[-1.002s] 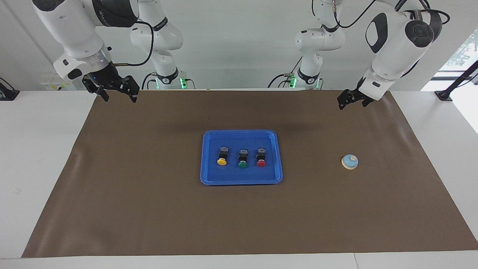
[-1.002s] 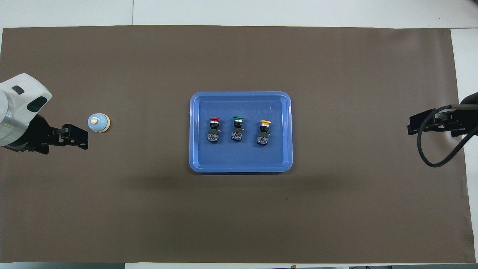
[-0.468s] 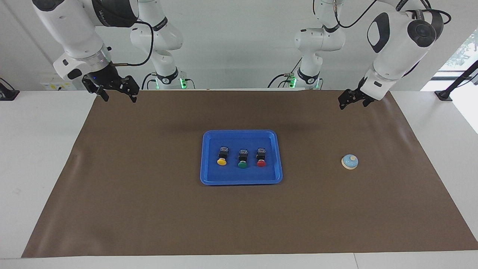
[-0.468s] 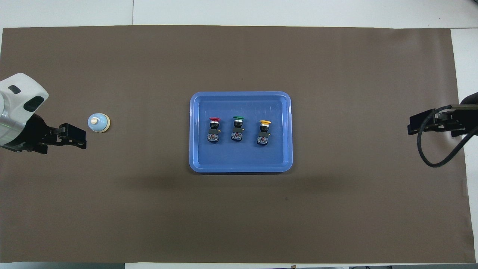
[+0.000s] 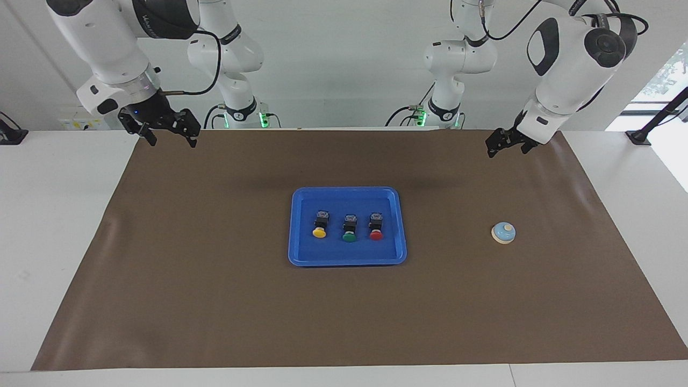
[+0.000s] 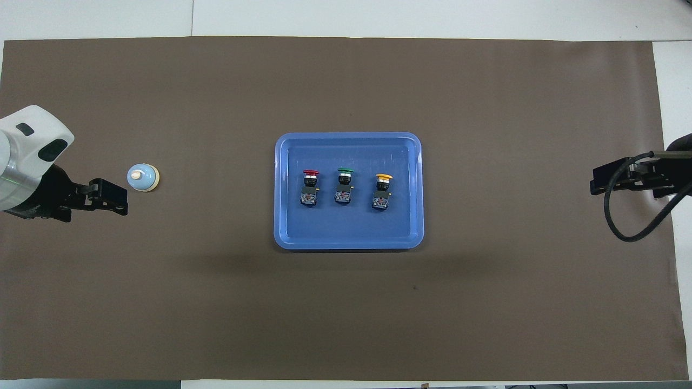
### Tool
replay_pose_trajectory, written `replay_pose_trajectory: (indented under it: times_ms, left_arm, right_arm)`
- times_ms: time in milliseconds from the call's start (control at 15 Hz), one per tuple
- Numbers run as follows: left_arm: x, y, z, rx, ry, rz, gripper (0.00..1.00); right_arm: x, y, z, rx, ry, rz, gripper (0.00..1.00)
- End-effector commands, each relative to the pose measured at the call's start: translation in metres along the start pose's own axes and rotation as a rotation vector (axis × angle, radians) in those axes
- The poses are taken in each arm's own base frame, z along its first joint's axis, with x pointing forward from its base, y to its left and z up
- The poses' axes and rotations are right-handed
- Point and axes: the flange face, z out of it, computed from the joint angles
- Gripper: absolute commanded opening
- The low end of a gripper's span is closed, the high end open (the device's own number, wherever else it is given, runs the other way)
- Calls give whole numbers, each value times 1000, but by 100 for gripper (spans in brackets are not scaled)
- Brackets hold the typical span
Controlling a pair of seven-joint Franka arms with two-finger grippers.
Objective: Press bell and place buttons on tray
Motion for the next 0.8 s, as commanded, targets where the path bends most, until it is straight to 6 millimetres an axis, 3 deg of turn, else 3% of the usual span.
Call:
replay_pose_trajectory:
  times_ms: [0, 735]
  left_arm:
    - [-2, 3, -1, 28, 12, -5, 100]
    - [6, 6, -13, 34, 7, -6, 100]
  right_arm:
    - [-5, 3, -1, -7, -6, 13, 100]
    - [-5, 2, -1, -6, -6, 12, 100]
